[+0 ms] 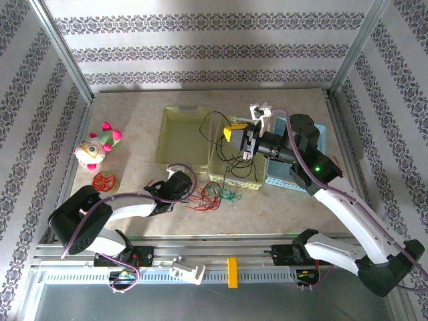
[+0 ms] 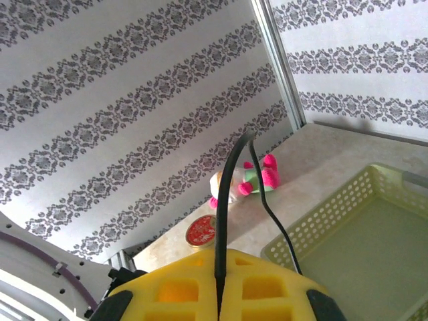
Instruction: Untangle the cables
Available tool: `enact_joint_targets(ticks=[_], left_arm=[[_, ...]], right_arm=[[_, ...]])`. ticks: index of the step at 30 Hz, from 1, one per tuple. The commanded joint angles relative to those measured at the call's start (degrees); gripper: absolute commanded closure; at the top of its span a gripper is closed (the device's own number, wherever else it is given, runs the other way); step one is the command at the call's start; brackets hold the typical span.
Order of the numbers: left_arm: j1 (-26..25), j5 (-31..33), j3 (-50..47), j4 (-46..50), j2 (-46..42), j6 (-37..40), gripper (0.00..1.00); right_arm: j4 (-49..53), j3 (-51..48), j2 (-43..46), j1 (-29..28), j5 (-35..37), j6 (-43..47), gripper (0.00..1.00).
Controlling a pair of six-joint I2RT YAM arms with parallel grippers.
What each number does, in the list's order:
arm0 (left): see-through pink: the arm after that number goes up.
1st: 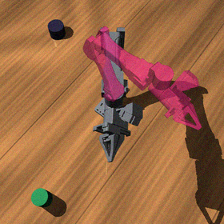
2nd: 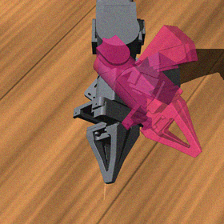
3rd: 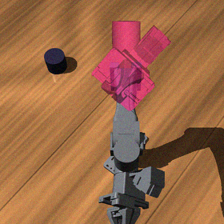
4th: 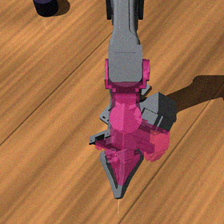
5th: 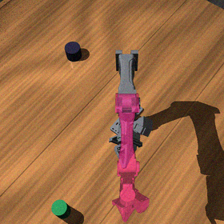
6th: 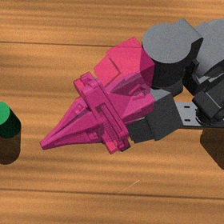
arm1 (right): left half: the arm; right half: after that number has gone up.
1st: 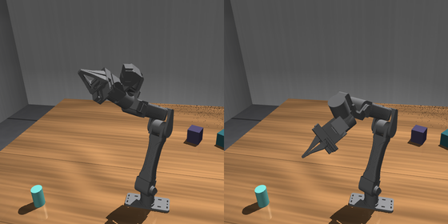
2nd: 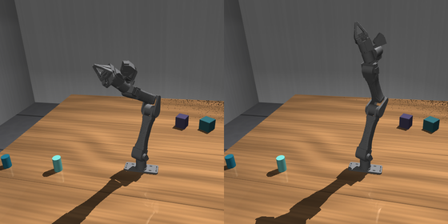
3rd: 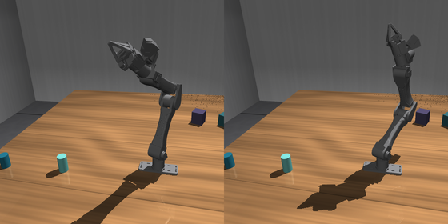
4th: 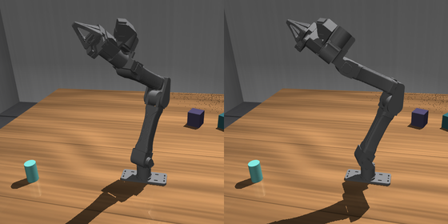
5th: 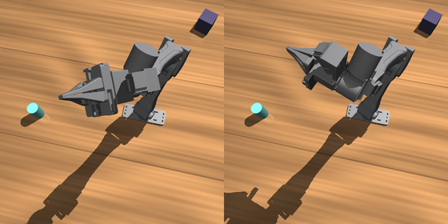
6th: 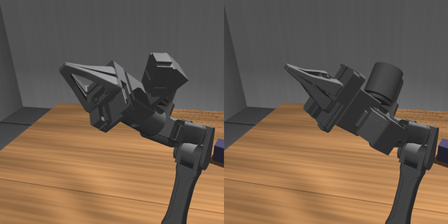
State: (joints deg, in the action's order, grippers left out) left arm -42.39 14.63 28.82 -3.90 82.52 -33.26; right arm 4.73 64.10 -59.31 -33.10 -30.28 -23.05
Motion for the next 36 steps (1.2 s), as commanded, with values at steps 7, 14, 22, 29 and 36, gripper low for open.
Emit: enact_joint_targets(ticks=[7,14,22,29,36], left_arm=[[-0.76,0.53,-0.61,0.03,-0.26,0.21,1.00],[-0.75,0.71,-0.34,0.32,-0.51,0.30,1.00],[-0.80,0.51,-0.56,-0.40,-0.69,0.03,1.00],[-0.76,0.47,-0.65,-0.47,-0.78,-0.06,1.00],[-0.81,0.14,-0.25,-0.40,-0.77,0.12,1.00]], right_arm=[[-5.30,2.30,2.16,4.61,8.11,0.72,1.00],[-6.67,3.63,0.16,9.43,14.30,1.56,1.00],[-7.37,-3.19,-8.85,14.32,12.70,-3.67,1.00],[-4.00,-9.72,-19.69,14.64,9.42,-11.67,1.00],[-3.93,-12.70,-28.11,14.69,8.44,-15.52,0.93]])
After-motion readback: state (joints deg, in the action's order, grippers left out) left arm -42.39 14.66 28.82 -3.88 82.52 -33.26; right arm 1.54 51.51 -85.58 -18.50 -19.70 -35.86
